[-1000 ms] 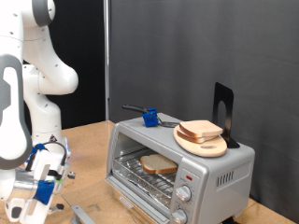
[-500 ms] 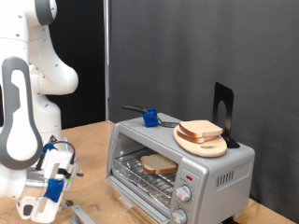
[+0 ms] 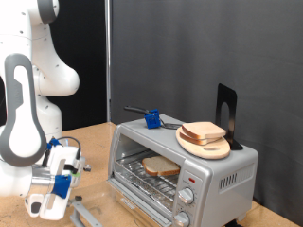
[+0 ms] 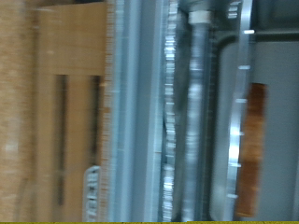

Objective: Make a piece of toast with the oven

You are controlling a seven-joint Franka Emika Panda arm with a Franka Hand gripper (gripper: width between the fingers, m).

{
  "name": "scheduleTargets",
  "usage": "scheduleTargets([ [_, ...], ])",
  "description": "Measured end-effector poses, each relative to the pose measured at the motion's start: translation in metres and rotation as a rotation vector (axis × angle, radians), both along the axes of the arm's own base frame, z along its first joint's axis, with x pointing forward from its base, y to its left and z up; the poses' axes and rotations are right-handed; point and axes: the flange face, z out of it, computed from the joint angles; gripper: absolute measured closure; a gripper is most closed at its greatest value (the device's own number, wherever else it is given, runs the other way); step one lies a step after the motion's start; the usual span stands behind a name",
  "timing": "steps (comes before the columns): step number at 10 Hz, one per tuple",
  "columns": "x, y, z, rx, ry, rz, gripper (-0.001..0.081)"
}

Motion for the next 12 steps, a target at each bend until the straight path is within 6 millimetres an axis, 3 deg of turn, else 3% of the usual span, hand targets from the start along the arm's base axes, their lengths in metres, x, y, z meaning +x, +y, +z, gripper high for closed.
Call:
scheduleTargets([
  [12, 0.004, 0.015, 0.103, 0.166, -0.036, 0.045, 0.0124],
])
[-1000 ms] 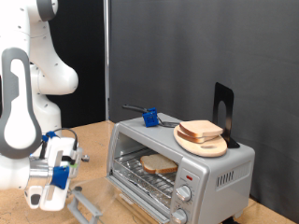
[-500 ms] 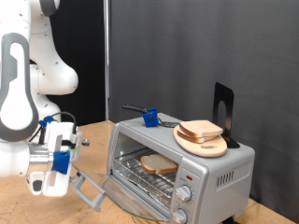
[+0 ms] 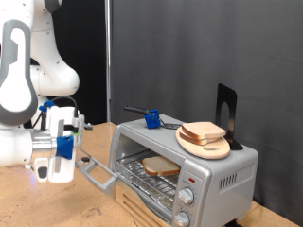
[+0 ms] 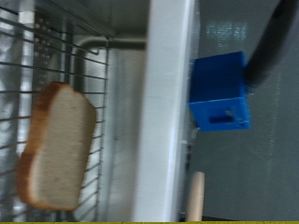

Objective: Make a piece of toast with the oven

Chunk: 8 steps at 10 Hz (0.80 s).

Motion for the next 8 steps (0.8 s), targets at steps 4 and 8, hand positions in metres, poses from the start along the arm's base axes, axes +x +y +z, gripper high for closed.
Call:
scheduleTargets([
  [4, 0.005, 0.019, 0.027, 0.024, -0.012, -0.054, 0.0124],
  [8, 0.012, 0.032, 0.035, -0.022, 0.01, -0.102, 0.0124],
])
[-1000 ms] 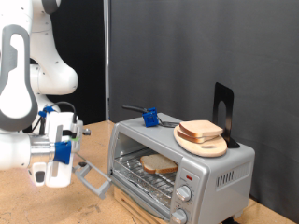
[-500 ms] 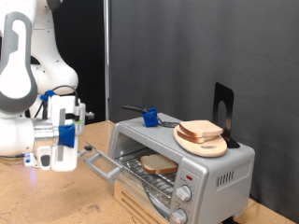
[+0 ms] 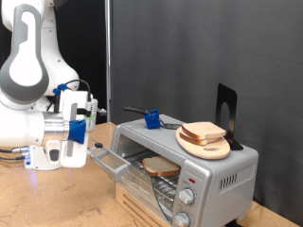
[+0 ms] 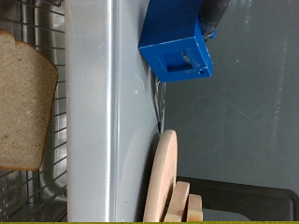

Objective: Make a piece of toast with the oven

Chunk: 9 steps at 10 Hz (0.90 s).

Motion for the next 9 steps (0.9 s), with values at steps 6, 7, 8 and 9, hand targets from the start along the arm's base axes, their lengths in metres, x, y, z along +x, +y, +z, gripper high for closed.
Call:
scheduleTargets([
  [6, 0.0, 0.041, -0.002, 0.013, 0.007, 0.068, 0.0124],
  [7, -0.002, 0.053, -0.004, 0.023, 0.014, 0.077, 0.0124],
  [8, -0.003, 0.063, -0.007, 0.03, 0.021, 0.081, 0.0124],
  [9, -0.005, 0.072, -0.009, 0.035, 0.027, 0.085, 0.0124],
])
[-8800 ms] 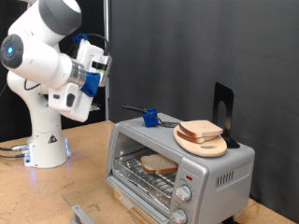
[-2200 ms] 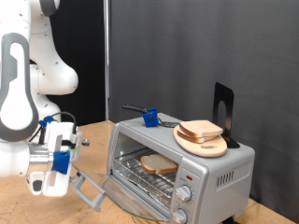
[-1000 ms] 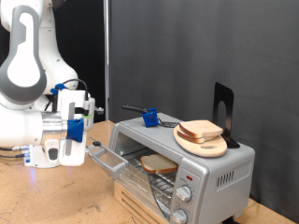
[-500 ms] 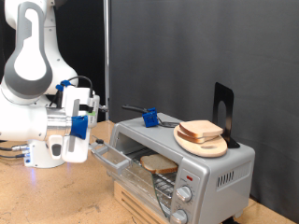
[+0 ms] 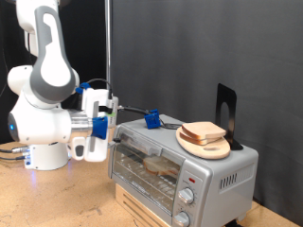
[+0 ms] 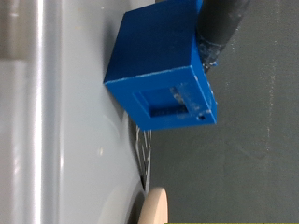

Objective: Make a piece of toast with the oven

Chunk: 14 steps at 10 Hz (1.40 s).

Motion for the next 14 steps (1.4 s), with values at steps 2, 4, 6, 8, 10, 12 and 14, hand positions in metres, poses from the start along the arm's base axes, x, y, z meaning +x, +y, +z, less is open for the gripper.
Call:
scheduleTargets([
  [2, -0.004, 0.009, -0.002, 0.001, 0.006, 0.006, 0.0124],
  [4, -0.006, 0.006, 0.001, 0.003, 0.006, -0.015, 0.0124],
  [6, -0.008, -0.012, 0.006, 0.002, 0.019, -0.057, 0.0124],
  [8, -0.005, -0.04, 0.013, 0.004, 0.012, -0.119, 0.0124],
  [10, 0.002, -0.068, 0.025, 0.003, 0.019, -0.18, 0.0124],
  [12, 0.011, -0.094, 0.036, -0.038, 0.033, -0.184, 0.0124],
  [14, 0.017, -0.103, 0.034, -0.049, 0.042, -0.17, 0.0124],
])
